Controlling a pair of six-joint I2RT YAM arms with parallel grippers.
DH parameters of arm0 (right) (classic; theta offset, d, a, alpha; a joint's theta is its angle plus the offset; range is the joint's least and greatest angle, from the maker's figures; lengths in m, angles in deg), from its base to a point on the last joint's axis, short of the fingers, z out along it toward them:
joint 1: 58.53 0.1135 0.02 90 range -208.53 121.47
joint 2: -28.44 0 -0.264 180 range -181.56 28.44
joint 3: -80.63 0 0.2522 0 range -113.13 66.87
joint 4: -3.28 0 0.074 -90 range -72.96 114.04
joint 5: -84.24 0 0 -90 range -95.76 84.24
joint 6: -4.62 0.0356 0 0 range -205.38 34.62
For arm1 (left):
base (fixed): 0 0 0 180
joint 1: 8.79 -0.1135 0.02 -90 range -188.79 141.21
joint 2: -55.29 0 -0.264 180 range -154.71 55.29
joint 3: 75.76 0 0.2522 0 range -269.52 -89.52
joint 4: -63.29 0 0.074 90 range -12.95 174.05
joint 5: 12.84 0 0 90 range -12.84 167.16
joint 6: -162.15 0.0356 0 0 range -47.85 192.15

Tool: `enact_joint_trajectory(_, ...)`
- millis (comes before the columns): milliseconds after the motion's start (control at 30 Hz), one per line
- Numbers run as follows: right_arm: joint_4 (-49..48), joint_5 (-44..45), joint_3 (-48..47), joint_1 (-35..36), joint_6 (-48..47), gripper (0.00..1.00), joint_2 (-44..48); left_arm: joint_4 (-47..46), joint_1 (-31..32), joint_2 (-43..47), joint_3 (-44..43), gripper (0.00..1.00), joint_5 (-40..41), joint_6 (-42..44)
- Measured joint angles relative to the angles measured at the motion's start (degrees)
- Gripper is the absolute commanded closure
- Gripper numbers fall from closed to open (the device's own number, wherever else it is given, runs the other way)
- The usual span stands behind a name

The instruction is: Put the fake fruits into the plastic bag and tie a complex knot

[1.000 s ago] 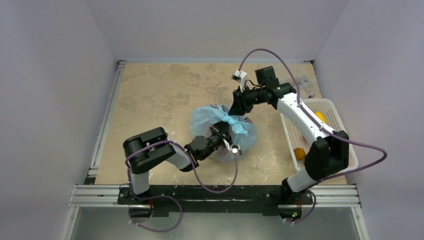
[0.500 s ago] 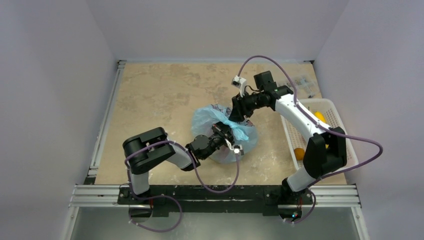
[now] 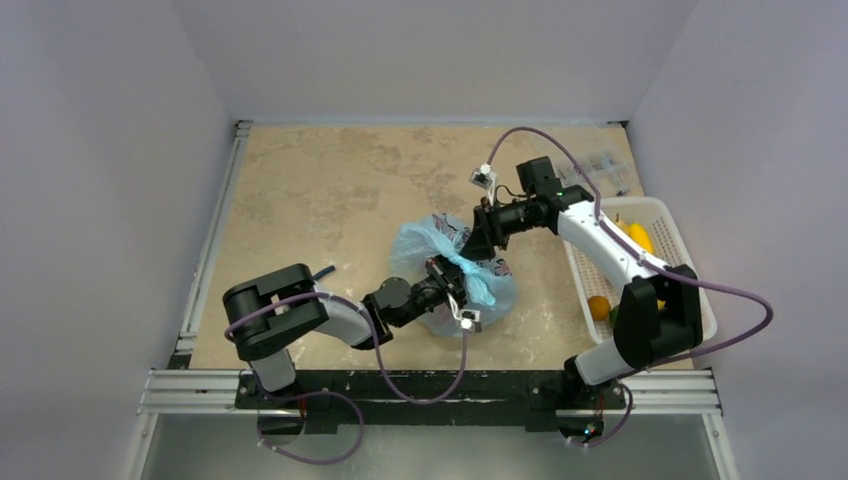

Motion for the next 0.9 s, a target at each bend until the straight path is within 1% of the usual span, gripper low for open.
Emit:
enact_joint_trajectory(33,0.9,-0.7,-0.2,-0.1,-1.0,0.41,0.3,-0.2,0.2,0.2,0.0,1.00,-0.3,0.3)
enact_joint_trajectory(167,8.0,-3.4,-3.5,-1.6,-6.2,0.40,0.7,-1.6,0.5,1.2,0.0,1.00,-1.5,1.4)
enact_joint_trajectory(367,20.9,-6.4,-13.0,-7.6,-14.4,0.44,0.6,-3.5,0.0,2.6,-0.4,1.00,-1.0,1.9)
enact_joint_trajectory(400,22.9,-6.7,-14.2,-8.3,-15.9,0.46,0.6,-3.7,0.0,2.6,-0.5,1.00,-1.0,1.9)
enact_joint_trajectory(500,26.3,-7.6,-15.4,-8.7,-18.3,0.59,0.7,-3.8,-0.1,2.6,-0.7,1.00,-1.0,2.3)
enact_joint_trajectory(600,25.5,-6.9,-15.1,-8.5,-16.7,0.75,0.8,-3.9,-0.1,2.6,-0.7,1.00,-1.2,2.3)
enact_joint_trajectory(733,19.1,-2.4,-12.4,-8.4,-11.2,0.85,2.1,-3.9,-0.1,2.5,-1.2,1.00,-1.4,2.7)
enact_joint_trajectory(800,15.9,-0.5,-11.0,-8.4,-8.9,0.85,2.4,-3.9,-0.1,2.5,-1.6,1.00,-1.5,2.8)
enact_joint_trajectory(900,14.3,1.1,-10.0,-7.9,-8.4,0.83,2.0,-4.0,-0.1,2.3,-2.2,1.00,-1.7,2.8)
